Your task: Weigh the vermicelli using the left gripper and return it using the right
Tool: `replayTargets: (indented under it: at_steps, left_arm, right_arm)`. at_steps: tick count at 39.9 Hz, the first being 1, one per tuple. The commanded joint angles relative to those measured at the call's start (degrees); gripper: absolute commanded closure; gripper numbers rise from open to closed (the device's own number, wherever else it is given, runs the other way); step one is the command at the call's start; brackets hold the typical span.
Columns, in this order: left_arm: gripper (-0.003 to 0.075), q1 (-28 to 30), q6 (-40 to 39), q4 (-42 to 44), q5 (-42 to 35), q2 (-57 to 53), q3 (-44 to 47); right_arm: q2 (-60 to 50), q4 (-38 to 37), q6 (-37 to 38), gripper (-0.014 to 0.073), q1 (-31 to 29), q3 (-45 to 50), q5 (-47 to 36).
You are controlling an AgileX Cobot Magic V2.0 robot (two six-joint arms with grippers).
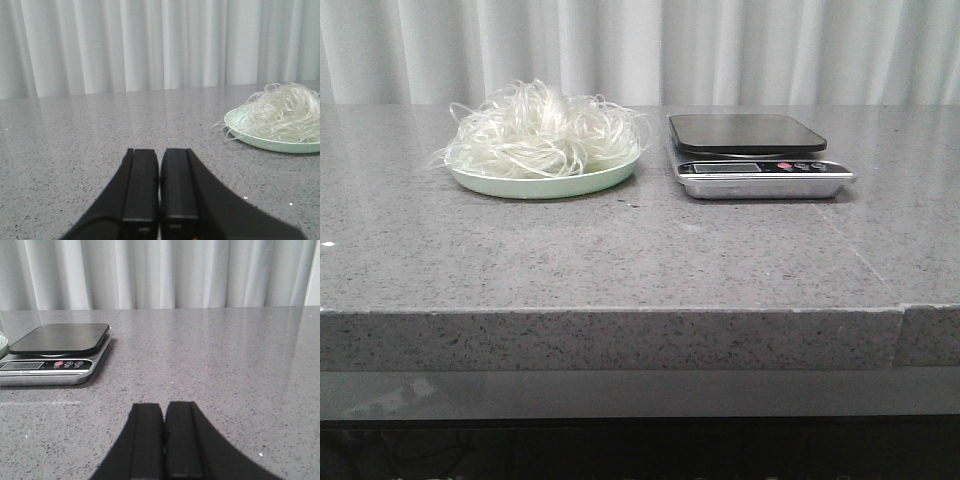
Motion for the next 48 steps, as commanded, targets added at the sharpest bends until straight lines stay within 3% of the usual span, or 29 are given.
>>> replayTargets:
  at_steps: [1,40,48]
  left_arm:
    - [0.0565,0.03,-0.38,-0.58,-4.43,-1.29,2.20]
    - [0.0565,0.03,-0.38,-0.58,-4.98,-1.29,2.10]
    - [0.0565,0.03,-0.38,-0.97,-4.34,-1.29,-3.35]
  right_arm:
    - [-0.87,-0.16,-0.36,0.0445,0.06,-0.15,-4.97]
    - [-0.87,-0.16,-0.36,0.0445,0.06,-0.20,-6.34]
    - [-0.87,-0.16,-0.36,0.0445,0.06,-5.50,-3.49]
